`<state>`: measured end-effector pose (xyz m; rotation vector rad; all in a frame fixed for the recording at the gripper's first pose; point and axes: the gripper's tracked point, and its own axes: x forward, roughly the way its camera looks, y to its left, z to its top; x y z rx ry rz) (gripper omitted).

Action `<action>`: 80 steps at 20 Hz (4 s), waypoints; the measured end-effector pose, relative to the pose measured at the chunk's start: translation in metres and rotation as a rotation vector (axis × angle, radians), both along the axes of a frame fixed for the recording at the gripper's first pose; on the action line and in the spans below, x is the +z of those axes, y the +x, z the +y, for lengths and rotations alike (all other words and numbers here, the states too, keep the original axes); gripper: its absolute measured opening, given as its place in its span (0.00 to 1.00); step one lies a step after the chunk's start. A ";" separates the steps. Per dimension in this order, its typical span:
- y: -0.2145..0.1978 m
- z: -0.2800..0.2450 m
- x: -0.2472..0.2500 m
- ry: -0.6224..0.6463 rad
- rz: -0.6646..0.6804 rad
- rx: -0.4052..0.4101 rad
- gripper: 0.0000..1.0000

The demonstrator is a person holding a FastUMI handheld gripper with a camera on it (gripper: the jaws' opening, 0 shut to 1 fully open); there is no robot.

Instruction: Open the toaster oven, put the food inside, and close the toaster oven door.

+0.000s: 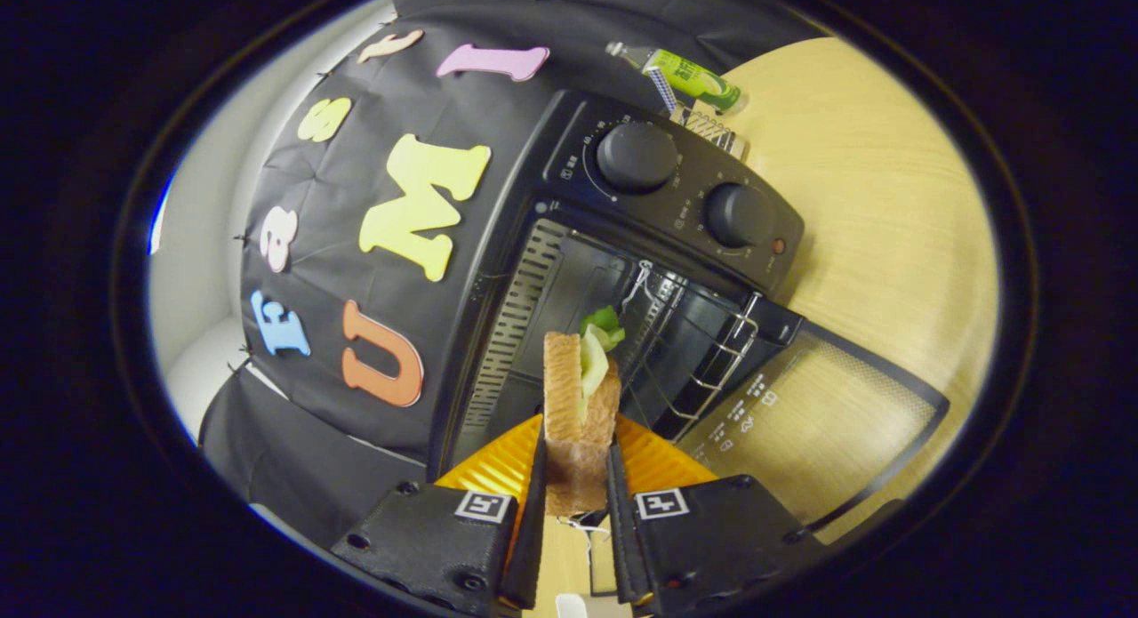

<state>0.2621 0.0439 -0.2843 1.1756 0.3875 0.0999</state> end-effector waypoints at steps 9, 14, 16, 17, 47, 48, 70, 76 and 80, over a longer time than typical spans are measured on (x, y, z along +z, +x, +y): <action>0.059 0.020 -0.015 0.066 0.067 -0.009 0.38; 0.064 0.021 -0.012 -0.023 0.037 -0.038 0.38; 0.065 0.019 -0.011 -0.025 0.028 -0.048 0.38; 0.064 0.020 -0.011 -0.034 0.020 -0.042 0.38; -0.007 0.057 -0.047 -1.040 0.152 0.328 0.91; -0.022 0.056 -0.043 -1.044 0.148 0.331 0.91; -0.151 0.024 -0.067 -1.102 0.308 0.372 0.91; -0.145 0.012 -0.089 -1.052 0.366 0.349 0.91; -0.137 0.009 -0.091 -1.018 0.347 0.310 0.92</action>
